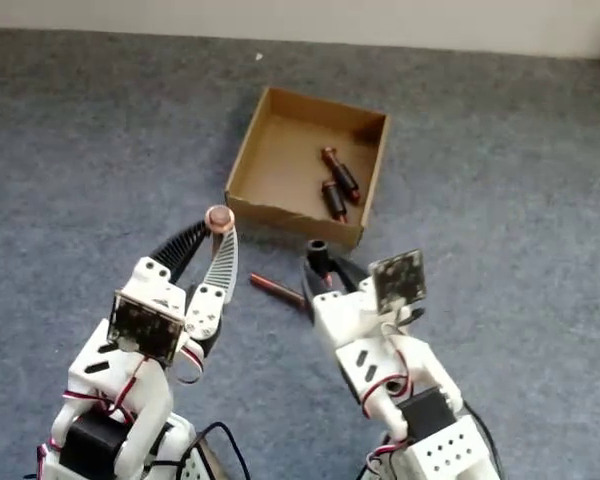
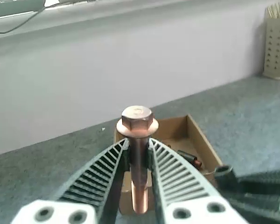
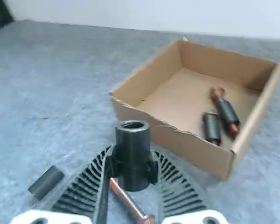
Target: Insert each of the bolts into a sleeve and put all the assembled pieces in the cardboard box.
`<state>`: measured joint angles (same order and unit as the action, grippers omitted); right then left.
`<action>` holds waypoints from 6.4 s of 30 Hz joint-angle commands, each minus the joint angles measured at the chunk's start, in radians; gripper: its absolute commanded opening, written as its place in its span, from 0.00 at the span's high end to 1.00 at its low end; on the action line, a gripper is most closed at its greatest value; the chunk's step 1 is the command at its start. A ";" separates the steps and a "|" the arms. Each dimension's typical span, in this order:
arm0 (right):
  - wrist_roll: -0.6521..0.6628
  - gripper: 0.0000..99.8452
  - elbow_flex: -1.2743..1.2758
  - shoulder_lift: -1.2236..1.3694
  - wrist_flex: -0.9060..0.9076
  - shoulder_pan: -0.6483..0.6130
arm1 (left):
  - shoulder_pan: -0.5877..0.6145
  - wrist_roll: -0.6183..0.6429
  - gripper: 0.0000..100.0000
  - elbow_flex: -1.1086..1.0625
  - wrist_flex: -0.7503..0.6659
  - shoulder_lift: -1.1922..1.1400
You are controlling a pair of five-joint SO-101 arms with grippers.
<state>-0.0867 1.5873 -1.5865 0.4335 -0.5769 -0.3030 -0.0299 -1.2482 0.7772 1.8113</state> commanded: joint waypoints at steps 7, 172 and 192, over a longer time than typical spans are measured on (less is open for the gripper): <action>0.124 1.00 0.148 -0.050 -0.274 -0.079 | -0.054 0.114 0.99 0.044 -0.109 0.004; 0.135 0.93 -1.185 1.587 -0.099 0.226 | 0.538 -0.204 0.85 -0.426 0.292 0.004; -0.285 0.78 -1.282 1.376 0.947 0.203 | 0.538 -0.204 0.85 -0.427 0.292 0.004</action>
<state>-0.2723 0.2340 -0.1151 1.2820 -0.3621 0.2463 -0.2232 -1.6701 1.0687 1.8098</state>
